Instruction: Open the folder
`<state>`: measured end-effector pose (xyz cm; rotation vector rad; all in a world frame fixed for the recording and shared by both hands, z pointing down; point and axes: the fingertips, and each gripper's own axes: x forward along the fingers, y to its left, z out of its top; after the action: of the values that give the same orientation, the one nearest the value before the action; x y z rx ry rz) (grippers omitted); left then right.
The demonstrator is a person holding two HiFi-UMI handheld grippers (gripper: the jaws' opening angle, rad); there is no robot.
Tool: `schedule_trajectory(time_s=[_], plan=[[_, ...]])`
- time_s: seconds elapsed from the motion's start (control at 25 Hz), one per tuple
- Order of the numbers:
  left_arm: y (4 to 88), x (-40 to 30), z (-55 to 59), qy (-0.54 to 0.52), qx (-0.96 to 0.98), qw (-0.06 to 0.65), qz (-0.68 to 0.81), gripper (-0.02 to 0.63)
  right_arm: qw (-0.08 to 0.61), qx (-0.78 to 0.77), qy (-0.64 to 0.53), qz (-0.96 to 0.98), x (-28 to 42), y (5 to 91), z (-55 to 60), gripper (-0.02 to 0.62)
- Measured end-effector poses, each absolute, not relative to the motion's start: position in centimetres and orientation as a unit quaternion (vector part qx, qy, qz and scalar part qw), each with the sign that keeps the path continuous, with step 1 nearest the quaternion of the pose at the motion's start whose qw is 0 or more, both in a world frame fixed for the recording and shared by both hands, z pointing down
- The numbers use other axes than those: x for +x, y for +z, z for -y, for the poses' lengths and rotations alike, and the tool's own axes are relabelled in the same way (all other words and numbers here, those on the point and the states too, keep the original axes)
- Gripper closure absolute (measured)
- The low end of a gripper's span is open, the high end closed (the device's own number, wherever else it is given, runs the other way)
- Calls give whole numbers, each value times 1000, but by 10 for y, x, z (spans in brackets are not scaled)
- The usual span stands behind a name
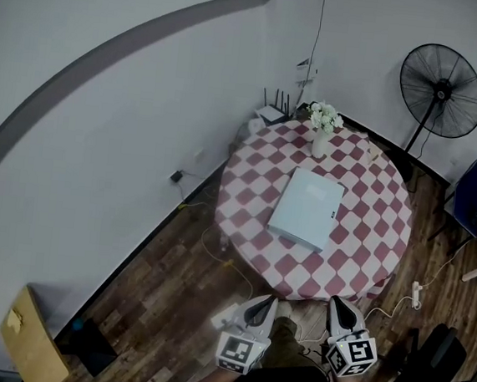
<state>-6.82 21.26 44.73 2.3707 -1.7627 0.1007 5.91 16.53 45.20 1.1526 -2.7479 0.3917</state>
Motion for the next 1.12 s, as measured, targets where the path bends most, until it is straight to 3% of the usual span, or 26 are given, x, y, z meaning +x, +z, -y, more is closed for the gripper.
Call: schedule_trajectory(time_s=[0.32,0.6,0.72,1.12], plan=[[488,-46,-74,73,803,121,579,601,90,380,165,906,66,493,-40,594],[537,-35,26,136,812,133,552,575,151,384,206,887,75,569,53,594],[570,-33,54,176,818,122,533,578,173,373,214,886,68,604,78,594],[646,-23,100,213,826,192,485,601,227,333,292,867,51,688,110,594]])
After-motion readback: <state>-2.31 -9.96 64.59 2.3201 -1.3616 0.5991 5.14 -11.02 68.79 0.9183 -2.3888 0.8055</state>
